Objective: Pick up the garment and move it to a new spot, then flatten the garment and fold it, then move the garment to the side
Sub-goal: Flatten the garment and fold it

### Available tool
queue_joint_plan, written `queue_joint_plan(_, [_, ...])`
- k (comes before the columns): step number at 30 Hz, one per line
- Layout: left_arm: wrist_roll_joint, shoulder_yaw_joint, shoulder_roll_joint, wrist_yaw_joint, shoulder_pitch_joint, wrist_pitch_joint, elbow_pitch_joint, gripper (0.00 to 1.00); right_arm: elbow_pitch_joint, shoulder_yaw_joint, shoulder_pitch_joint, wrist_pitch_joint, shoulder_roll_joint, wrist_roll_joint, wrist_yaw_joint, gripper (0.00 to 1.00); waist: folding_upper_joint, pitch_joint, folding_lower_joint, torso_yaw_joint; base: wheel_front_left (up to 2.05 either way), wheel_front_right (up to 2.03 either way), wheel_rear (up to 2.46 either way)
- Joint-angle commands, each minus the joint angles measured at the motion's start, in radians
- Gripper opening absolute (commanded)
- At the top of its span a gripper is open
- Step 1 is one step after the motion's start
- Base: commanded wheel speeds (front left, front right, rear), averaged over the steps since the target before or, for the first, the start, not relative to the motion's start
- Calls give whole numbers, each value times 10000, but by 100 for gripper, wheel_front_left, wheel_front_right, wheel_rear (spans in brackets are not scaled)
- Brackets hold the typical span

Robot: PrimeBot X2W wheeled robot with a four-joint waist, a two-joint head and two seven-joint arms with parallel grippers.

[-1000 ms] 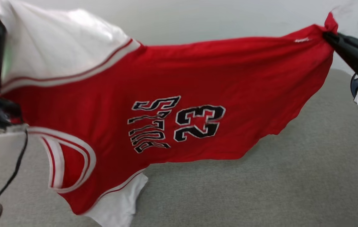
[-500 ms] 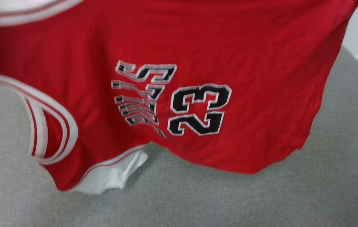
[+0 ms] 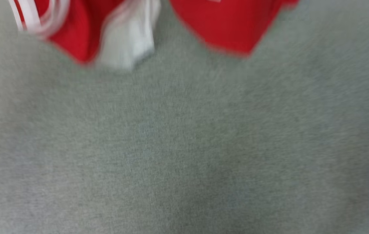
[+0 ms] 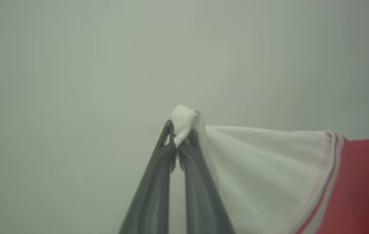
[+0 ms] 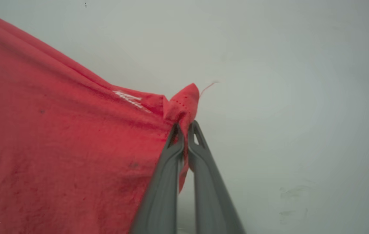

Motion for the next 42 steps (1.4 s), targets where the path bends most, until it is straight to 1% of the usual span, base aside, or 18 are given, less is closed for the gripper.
queue_joint_plan(1, [276, -204, -257, -96, -1051, -129, 806, 0, 554, 55, -824, -436, 60, -375, -14, 0, 0, 1334, -3, 248, 0, 0, 0])
queue_joint_plan(4, [918, -642, -713, -216, -2745, -669, 2403, 0, 1648, 107, -2029, -1479, 206, -1180, -16, 0, 0, 1853, -3, 379, 0, 0, 0])
queue_joint_plan(6, [1205, -843, -1059, -274, -3599, -1112, 3438, 0, 2413, 41, -2635, -2174, 413, -1678, -17, 0, 0, 2125, -3, 462, 0, 0, 0])
queue_joint_plan(7, [1281, -905, -1249, -270, -3973, -1361, 3972, 0, 2774, 0, -2908, -2501, 494, -1909, -16, 0, 0, 2244, -3, 530, 0, 0, 0])
queue_joint_plan(10, [1035, -823, -1911, -315, -4623, -2022, 5366, 0, 3721, -144, -3411, -3393, 683, -2564, -19, 0, 0, 2505, -3, 760, 0, 0, 0])
queue_joint_plan(12, [939, -855, -2203, -358, -4651, -2381, 6057, 0, 4375, -275, -3475, -3828, 988, -2707, -17, 0, 0, 2591, -3, 889, 0, 0, 0])
queue_joint_plan(15, [739, -925, -2647, -447, -4117, -2769, 6847, 0, 5250, -324, -3232, -4303, 1011, -2957, -17, 0, 0, 2657, -3, 1073, 0, 0, 0])
queue_joint_plan(18, [604, -989, -2924, -550, -3339, -3006, 7209, 0, 5921, -326, -2835, -4724, 1095, -3106, -17, 0, 0, 2592, -3, 1253, 0, 0, 0])
queue_joint_plan(21, [497, -990, -3159, -611, -2256, -3078, 7218, 0, 6397, -128, -2306, -5035, 1170, -3141, -16, 0, 0, 2428, -3, 1412, 0, 0, 0])
queue_joint_plan(27, [818, -895, -3437, -650, 764, -3080, 5810, 0, 6948, 554, -689, -5460, 1194, -2874, -13, 0, 0, 1747, -3, 1638, 0, 0, 0])
queue_joint_plan(29, [883, -960, -3508, -655, 1857, -3077, 5285, 0, 7063, 779, -113, -5559, 1095, -2693, -13, 0, 0, 1400, -3, 1688, 0, 0, 0])
queue_joint_plan(30, [883, -960, -3508, -655, 1857, -3077, 5285, 0, 7063, 779, -113, -5559, 1095, -2693, -13, 0, 0, 1400, -3, 1688, 0, 0, 0])
queue_joint_plan(32, [961, -1110, -3541, -658, 2970, -3070, 4828, 0, 7154, 1074, 537, -5601, 1055, -2441, -13, 0, 0, 1006, -3, 1741, 0, 0, 0])
queue_joint_plan(35, [1175, -1582, -3402, -660, 4666, -3070, 4235, 0, 7138, 1722, 1551, -5610, 882, -1903, -13, 0, 0, 387, -3, 1797, 0, 0, 0])
queue_joint_plan(37, [1541, -2033, -2986, -657, 5684, -3070, 3945, 0, 6996, 2308, 2300, -5586, 773, -1477, -11, 0, 0, -64, -3, 1805, 0, 0, 0])
queue_joint_plan(39, [1535, -2218, -2806, -649, 6687, -3071, 3688, 0, 6743, 3027, 3027, -5569, 465, -1051, -14, 0, 0, -468, -3, 1822, 0, 0, 0])
queue_joint_plan(42, [1400, -2406, -2526, -649, 8038, -3031, 3402, 0, 6334, 3715, 4045, -5552, 46, -357, -13, 0, 0, -1003, -3, 1895, 0, 0, 0])
